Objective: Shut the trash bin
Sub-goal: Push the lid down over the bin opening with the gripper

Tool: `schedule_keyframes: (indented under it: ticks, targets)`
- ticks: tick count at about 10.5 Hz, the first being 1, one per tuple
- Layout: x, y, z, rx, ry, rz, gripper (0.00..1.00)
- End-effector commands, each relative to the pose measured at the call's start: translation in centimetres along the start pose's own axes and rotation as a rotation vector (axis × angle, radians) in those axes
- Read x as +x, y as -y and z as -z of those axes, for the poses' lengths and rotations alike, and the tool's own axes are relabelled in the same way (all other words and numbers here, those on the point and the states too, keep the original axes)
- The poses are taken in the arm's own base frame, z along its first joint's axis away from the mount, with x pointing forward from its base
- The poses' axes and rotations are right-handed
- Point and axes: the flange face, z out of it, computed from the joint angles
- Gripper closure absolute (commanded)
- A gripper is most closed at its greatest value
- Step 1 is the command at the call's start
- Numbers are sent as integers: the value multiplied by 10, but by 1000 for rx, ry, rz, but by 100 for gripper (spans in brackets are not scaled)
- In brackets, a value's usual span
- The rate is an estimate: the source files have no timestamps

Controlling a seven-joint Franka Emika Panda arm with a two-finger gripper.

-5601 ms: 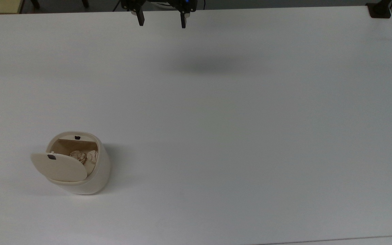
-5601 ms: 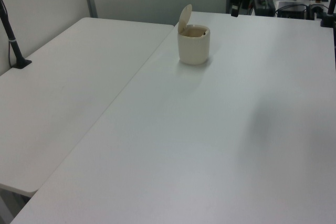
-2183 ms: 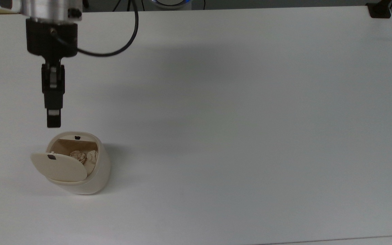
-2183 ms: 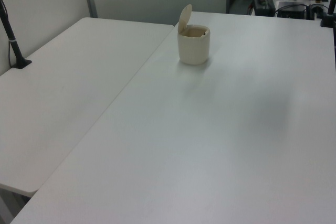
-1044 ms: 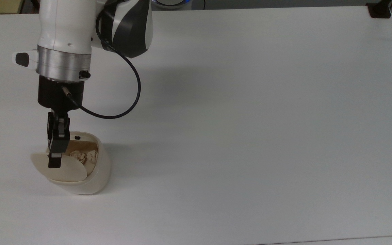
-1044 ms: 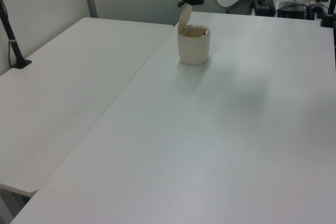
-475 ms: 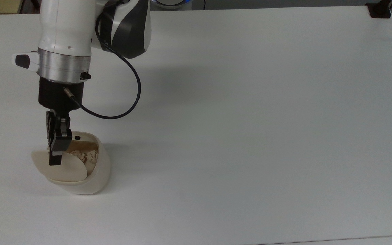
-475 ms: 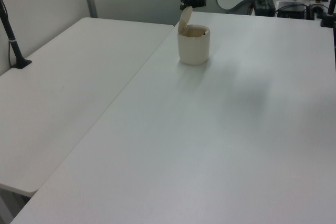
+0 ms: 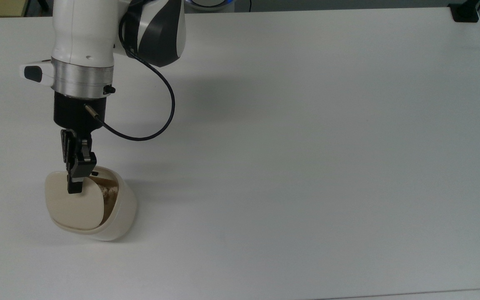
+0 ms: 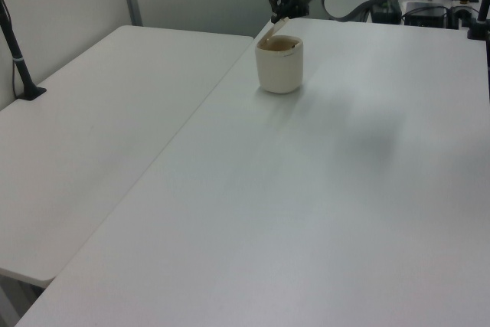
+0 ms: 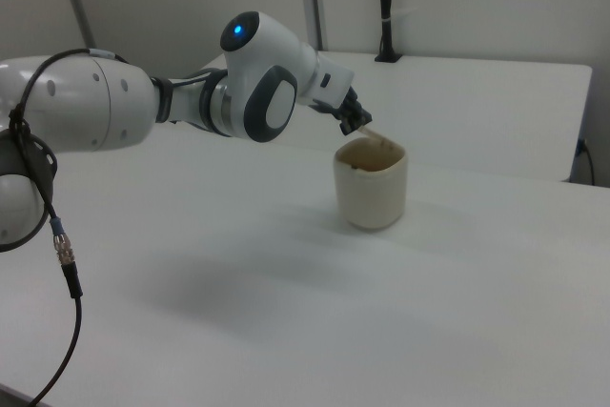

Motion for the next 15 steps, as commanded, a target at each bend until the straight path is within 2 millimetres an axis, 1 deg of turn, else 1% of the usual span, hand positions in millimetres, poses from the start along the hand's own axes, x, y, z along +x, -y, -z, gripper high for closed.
schedule_keyframes:
  ticks: [1,5,7,9,10,12,15]
  targets:
    - [-16,-23,3,-67,54,82,100]
    - [-24,-27,1,-97,89,124,100]
    - [-27,-26,7,-128,133,173,100]
    - [-36,-22,10,-153,179,209,100]
    - [-43,-19,9,-155,198,229,100]
    - [-50,-24,3,-167,216,251,100]
    - [-48,-29,-2,-177,213,260,100]
